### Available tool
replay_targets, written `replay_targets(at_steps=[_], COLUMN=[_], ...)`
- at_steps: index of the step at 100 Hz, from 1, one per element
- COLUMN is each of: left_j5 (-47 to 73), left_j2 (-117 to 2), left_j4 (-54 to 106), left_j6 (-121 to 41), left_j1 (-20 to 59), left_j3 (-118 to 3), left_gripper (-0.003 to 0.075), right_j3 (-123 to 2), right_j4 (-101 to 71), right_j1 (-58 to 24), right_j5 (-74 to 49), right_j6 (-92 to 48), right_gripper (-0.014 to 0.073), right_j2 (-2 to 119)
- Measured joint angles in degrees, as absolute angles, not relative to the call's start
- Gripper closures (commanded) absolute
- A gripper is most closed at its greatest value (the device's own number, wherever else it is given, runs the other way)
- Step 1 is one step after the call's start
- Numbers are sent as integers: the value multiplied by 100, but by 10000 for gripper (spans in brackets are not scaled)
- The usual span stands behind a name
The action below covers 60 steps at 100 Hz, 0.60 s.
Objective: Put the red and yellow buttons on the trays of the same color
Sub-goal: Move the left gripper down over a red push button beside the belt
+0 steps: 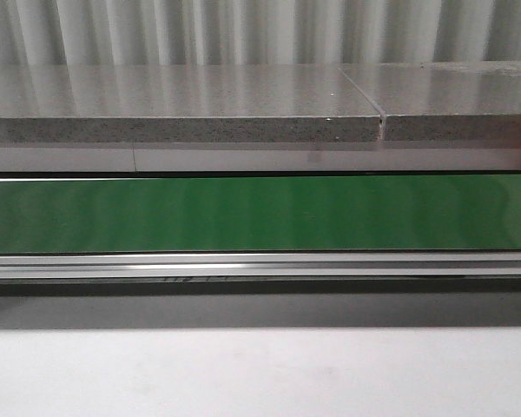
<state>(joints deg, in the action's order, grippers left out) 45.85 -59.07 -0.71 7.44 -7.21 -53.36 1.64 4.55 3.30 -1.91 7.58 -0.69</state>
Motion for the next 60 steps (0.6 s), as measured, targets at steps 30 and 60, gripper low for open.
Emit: replay_targets(at_steps=[30,60], left_j5=[5049,5343], left_j2=[-6485,-7248], left_j4=[276,338], left_j6=[779,819], left_j1=[-1679,-2237], left_j3=[-5381,-5392], left_gripper=[280,281], right_j3=[164,164], right_j4=[455,455], right_j1=[330,330], right_j5=[-191,-191], right_j6=[758,758], right_gripper=[494,494], right_j2=[-69,-69])
